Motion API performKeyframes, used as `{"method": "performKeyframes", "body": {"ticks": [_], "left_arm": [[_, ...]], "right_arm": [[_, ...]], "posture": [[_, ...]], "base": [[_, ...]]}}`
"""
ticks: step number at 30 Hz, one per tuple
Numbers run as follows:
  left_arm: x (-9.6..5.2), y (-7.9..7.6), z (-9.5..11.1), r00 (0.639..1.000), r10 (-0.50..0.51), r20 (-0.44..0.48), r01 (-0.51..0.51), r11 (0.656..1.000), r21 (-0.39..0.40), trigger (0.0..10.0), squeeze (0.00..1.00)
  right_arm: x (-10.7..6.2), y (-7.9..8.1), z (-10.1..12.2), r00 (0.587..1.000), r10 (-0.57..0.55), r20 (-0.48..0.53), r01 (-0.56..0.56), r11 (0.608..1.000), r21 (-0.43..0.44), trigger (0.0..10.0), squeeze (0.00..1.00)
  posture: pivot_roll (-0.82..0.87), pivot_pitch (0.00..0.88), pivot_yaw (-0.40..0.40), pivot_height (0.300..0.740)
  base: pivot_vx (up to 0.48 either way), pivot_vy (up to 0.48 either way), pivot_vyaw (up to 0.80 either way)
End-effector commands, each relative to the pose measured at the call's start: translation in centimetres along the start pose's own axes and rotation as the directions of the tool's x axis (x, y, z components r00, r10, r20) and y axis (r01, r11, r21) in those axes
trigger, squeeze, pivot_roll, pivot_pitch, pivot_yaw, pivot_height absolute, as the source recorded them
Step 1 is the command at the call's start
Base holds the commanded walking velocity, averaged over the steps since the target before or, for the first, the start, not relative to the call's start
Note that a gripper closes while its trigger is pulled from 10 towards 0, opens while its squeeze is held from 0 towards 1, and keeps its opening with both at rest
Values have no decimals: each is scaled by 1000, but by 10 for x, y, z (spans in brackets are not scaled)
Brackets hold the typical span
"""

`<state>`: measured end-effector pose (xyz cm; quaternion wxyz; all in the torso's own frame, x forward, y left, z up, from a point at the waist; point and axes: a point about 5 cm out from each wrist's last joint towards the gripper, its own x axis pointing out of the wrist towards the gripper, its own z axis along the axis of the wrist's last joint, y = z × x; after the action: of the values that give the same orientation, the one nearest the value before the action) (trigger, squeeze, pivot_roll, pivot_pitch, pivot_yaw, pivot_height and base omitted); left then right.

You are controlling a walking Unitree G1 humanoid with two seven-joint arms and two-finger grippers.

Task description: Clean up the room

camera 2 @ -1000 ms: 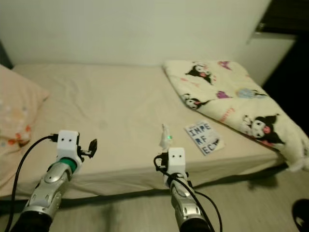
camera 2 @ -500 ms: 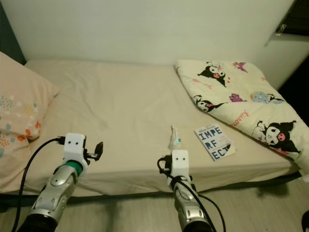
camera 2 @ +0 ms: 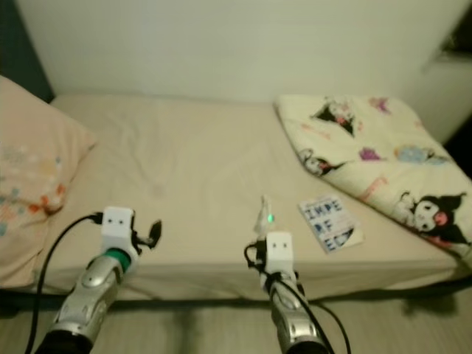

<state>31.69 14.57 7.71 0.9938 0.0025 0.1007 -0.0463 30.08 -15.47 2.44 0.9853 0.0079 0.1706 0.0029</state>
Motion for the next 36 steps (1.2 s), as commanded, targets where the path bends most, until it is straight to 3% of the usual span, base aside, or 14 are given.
{"method": "performKeyframes", "body": {"ticks": [1,11,13,17,25,28,29,31,32,33,36], "left_arm": [[-2,4,-3,1000,4,-15,-3,1000,6,10000,0],[1,2,1,1000,-14,-22,15,1000,28,10000,0],[4,-5,7,998,-62,-26,64,996,67,10000,0],[7,-10,17,994,-109,-22,110,988,108,10000,0],[16,2,37,997,-75,1,74,986,151,10000,0],[16,3,41,998,-70,10,68,991,114,10000,0],[17,2,36,998,-70,9,69,997,43,10000,0],[17,1,30,998,-66,4,66,998,5,10000,0],[16,1,10,998,-43,-45,42,999,-18,10000,0],[15,0,6,998,-39,-51,37,999,-35,10000,0],[13,-2,7,998,-49,-41,46,997,-56,10000,0]], "right_arm": [[-2,-1,-6,1000,-10,-22,10,1000,15,10000,0],[0,-9,-2,999,-43,-11,43,999,30,10000,0],[1,-14,0,997,-74,-2,74,996,41,10000,0],[1,-19,2,995,-101,6,101,994,45,10000,0],[-4,-28,5,989,-144,25,142,987,70,10000,0],[-6,-30,6,987,-154,35,151,985,82,10000,0],[-5,-30,10,987,-157,46,153,985,85,10000,0],[-5,-29,11,987,-155,50,151,985,84,10000,0],[-3,-27,17,986,-156,53,150,984,99,10000,0],[-2,-23,22,989,-134,64,128,989,80,10000,0],[0,-17,27,992,-103,71,97,992,80,10000,0]], "posture": [[102,0,-12,740],[130,0,60,740],[147,0,107,740],[151,0,127,740],[169,7,140,740],[153,27,96,740],[124,45,56,740],[117,53,54,740],[73,54,38,740],[68,54,39,740],[63,56,40,740]], "base": [[0,0,0],[0,0,0],[0,0,0],[0,0,0],[0,0,0],[0,0,0],[0,0,0],[0,0,0],[0,0,0],[0,0,0],[0,0,0]]}}
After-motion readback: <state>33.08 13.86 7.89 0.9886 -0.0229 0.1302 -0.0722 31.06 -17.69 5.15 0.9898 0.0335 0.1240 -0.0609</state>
